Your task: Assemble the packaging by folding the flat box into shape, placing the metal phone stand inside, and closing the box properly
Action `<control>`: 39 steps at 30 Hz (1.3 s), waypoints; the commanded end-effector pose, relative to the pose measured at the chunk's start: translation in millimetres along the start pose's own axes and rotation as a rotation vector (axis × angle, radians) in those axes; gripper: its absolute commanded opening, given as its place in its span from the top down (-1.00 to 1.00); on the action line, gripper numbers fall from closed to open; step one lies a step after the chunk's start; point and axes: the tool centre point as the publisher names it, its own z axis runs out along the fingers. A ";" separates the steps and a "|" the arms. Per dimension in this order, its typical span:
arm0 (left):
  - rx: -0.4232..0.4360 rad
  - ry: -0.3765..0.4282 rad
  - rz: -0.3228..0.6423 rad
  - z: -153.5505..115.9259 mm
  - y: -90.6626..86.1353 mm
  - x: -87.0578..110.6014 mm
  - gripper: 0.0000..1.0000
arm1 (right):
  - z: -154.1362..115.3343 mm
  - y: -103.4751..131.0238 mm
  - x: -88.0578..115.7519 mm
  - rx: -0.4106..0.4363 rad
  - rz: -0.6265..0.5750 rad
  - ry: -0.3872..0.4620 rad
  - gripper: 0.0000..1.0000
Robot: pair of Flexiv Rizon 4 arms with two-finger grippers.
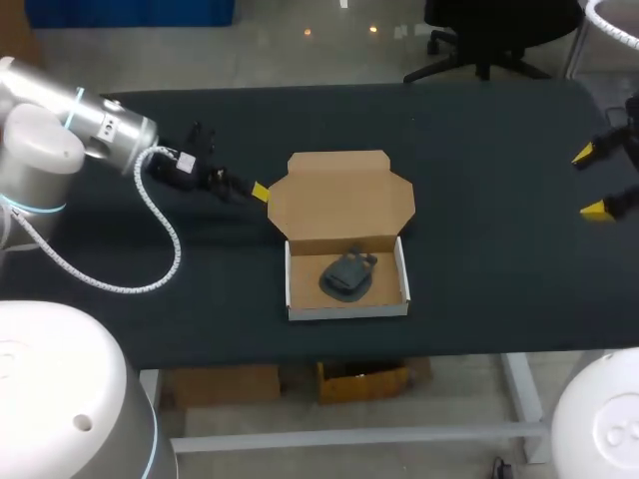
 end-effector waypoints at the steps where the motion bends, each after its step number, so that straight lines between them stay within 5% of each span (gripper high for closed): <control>1: -0.002 0.031 -0.008 5.4 -4.8 -7.3 -1.00 | 3.6 5.7 -13.1 0.015 -0.007 0.094 -1.00; 14: 0.000 0.078 -0.022 21.1 -10.0 -2.7 -1.00 | 5.9 18.8 -37.0 0.061 -0.052 0.125 -1.00; 23: 0.001 0.118 -0.050 30.6 -10.5 -3.9 -0.66 | 9.0 27.2 -49.9 0.089 -0.078 0.139 -1.00; 29: 0.007 0.146 -0.060 36.5 -10.5 -0.6 -0.18 | 11.6 36.1 -58.3 0.111 -0.101 0.145 -1.00; 39: 0.004 0.192 -0.060 46.8 -9.3 9.9 0.07 | 15.7 44.9 -67.2 0.126 -0.123 0.153 -1.00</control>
